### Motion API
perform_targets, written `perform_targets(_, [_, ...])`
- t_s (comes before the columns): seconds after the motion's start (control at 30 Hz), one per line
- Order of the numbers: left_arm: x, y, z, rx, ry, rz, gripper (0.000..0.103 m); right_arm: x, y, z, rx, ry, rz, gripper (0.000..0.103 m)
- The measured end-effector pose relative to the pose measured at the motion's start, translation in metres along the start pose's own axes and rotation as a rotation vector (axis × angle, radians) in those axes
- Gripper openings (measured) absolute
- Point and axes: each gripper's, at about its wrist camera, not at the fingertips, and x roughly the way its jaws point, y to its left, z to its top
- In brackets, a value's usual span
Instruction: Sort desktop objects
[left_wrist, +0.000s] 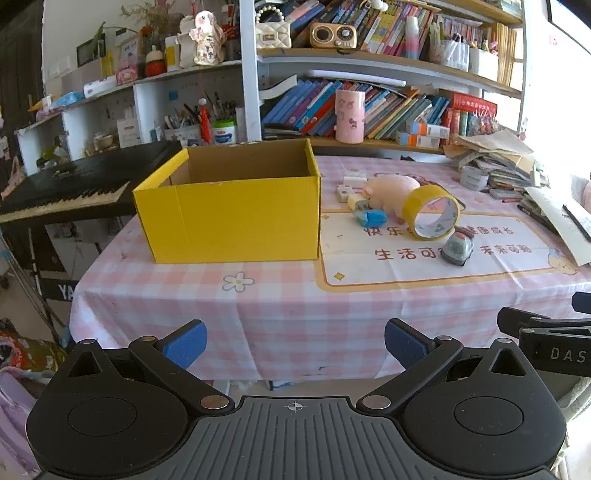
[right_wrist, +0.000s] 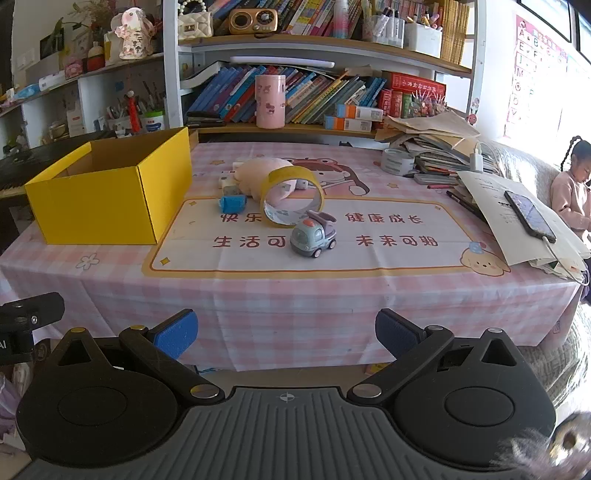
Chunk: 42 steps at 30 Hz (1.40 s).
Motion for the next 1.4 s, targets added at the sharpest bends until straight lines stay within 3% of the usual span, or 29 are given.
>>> perform_targets(1.4, [0.0024, 0.0015, -0.0029, 0.001, 0.009, -0.004, 0.103, -0.0018, 0.0011, -0.0002, 0.006, 0.005, -0.006, 0.103])
